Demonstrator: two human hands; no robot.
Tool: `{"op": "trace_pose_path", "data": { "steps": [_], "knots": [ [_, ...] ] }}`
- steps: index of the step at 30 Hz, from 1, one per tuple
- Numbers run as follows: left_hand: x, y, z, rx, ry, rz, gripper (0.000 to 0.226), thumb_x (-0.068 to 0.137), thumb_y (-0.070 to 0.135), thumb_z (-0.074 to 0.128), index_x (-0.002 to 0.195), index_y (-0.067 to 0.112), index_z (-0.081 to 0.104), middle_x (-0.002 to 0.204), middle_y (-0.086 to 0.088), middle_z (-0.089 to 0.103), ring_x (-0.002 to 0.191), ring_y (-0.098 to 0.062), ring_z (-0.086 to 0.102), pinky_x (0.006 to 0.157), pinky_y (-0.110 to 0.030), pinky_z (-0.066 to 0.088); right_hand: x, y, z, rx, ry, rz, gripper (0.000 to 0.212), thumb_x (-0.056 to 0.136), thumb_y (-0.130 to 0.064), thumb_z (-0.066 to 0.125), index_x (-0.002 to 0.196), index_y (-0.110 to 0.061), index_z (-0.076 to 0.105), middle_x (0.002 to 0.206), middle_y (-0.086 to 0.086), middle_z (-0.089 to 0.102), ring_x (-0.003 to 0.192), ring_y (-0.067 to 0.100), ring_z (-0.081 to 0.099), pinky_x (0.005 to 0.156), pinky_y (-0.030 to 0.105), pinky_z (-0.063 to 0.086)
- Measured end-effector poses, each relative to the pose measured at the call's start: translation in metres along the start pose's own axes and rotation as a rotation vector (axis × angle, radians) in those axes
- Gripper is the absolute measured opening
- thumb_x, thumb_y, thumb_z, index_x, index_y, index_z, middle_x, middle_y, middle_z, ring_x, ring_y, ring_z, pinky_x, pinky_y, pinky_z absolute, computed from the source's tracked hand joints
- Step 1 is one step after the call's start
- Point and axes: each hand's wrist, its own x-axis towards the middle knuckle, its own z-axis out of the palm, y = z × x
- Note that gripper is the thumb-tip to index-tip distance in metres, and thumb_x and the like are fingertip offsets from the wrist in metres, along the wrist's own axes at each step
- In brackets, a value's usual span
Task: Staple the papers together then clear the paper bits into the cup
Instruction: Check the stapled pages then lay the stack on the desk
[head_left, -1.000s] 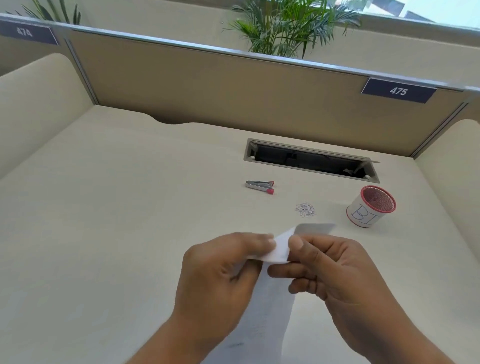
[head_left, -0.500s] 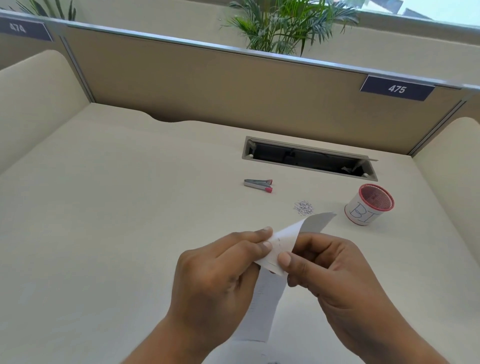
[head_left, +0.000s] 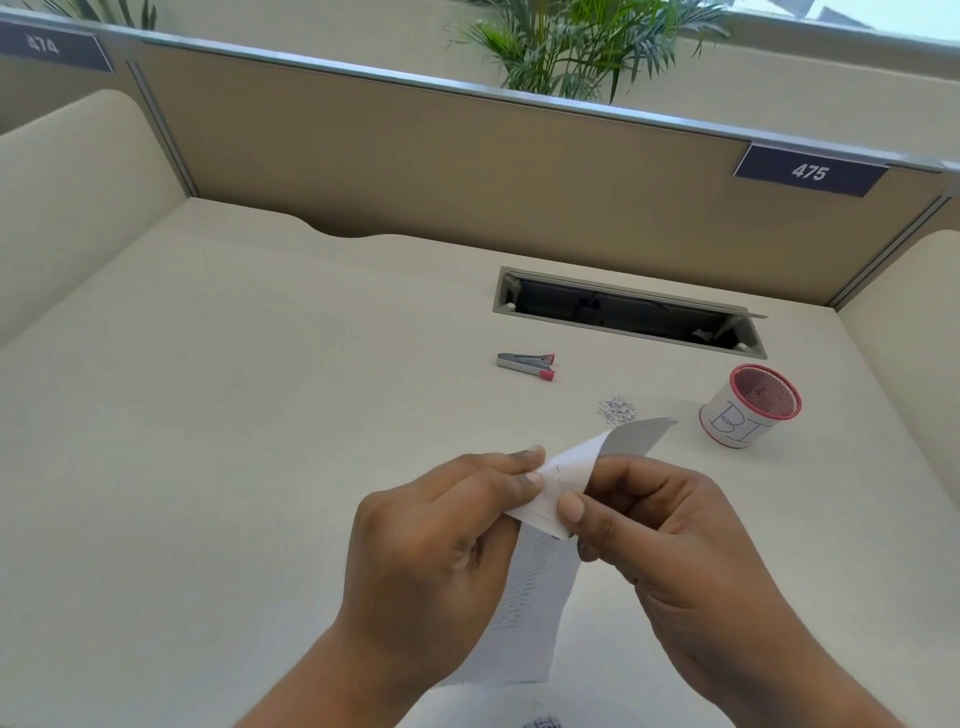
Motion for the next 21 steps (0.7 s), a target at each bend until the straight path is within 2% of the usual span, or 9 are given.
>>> {"op": "trace_pose_path", "data": {
  "steps": [3,5,7,9,12,13,16,19,21],
  "knots": [
    [0.001,-0.004,-0.003,-0.020,0.016,-0.017,0.012,0.086,0.005,0.067,0.083,0.007,0.078,0.097,-0.002,0.079,0.097,-0.008,0.074,0.072,-0.023,0.059,0.003,0.002,0.003,-0.036,-0.036,-0.022,0.043,0.059,-0.042,0.086,0.086,-0.010,0.078,0.073,0.006,0.073,0.061,0.009,0.057,0.058,0.019,0.045],
    [0.002,-0.007,-0.005,-0.053,0.041,-0.063,0.016,0.081,-0.004,0.069,0.085,0.010,0.077,0.097,0.003,0.078,0.097,-0.005,0.074,0.076,-0.020,0.058,0.005,0.003,0.002,-0.054,-0.066,-0.009,0.059,0.055,-0.061,0.082,0.089,-0.012,0.079,0.080,0.006,0.076,0.069,0.012,0.064,0.061,0.021,0.048],
    [0.006,-0.011,-0.008,-0.126,0.074,-0.199,0.027,0.077,-0.008,0.069,0.086,0.017,0.076,0.096,0.012,0.078,0.093,-0.002,0.074,0.077,-0.018,0.057,0.009,0.005,-0.002,-0.095,-0.072,0.001,0.062,0.060,-0.068,0.075,0.092,-0.015,0.080,0.092,0.007,0.078,0.080,0.017,0.070,0.065,0.023,0.051],
    [0.012,-0.015,-0.013,-0.203,0.090,-0.375,0.032,0.080,-0.006,0.073,0.088,0.025,0.075,0.095,0.020,0.078,0.086,-0.001,0.075,0.072,-0.016,0.056,0.015,0.014,-0.008,-0.204,0.058,-0.043,0.057,0.065,-0.068,0.071,0.090,-0.018,0.079,0.094,0.004,0.078,0.084,0.017,0.071,0.068,0.024,0.053],
    [0.025,-0.023,-0.021,-0.335,0.110,-0.558,0.027,0.080,0.006,0.079,0.084,0.033,0.076,0.083,0.020,0.078,0.074,-0.007,0.075,0.063,-0.015,0.055,0.025,0.047,-0.026,-0.331,0.450,-0.035,0.023,0.077,-0.038,0.074,0.085,-0.018,0.066,0.092,-0.003,0.072,0.083,0.022,0.066,0.072,0.030,0.052],
    [0.030,-0.027,-0.024,-0.387,0.118,-0.603,0.022,0.078,0.013,0.079,0.081,0.034,0.076,0.079,0.018,0.077,0.071,-0.009,0.074,0.060,-0.016,0.055,0.028,0.059,-0.031,-0.356,0.504,0.017,0.025,0.078,-0.034,0.075,0.090,-0.019,0.059,0.098,-0.003,0.069,0.088,0.022,0.065,0.076,0.034,0.052],
    [0.040,-0.043,-0.033,-0.511,0.138,-0.720,0.013,0.075,0.017,0.077,0.077,0.030,0.076,0.075,0.004,0.077,0.064,-0.017,0.071,0.057,-0.025,0.058,0.032,0.094,-0.041,-0.231,0.286,0.122,0.062,0.067,-0.054,0.079,0.113,-0.020,0.054,0.121,0.003,0.066,0.109,0.021,0.065,0.092,0.042,0.052],
    [0.050,-0.067,-0.041,-0.679,0.186,-0.838,0.008,0.073,0.014,0.077,0.079,0.019,0.075,0.080,-0.006,0.078,0.066,-0.022,0.071,0.059,-0.033,0.060,0.034,0.117,-0.034,0.103,-0.049,0.270,0.078,0.066,-0.043,0.083,0.130,-0.008,0.055,0.129,0.015,0.065,0.121,0.034,0.060,0.102,0.051,0.046],
    [0.056,-0.086,-0.045,-0.739,0.215,-0.908,0.017,0.072,0.013,0.077,0.088,0.011,0.072,0.084,-0.011,0.078,0.068,-0.025,0.073,0.059,-0.034,0.060,0.036,0.128,-0.027,0.173,-0.145,0.317,0.080,0.067,-0.035,0.086,0.134,-0.006,0.053,0.131,0.017,0.063,0.124,0.035,0.058,0.105,0.050,0.044]
  ]
}}
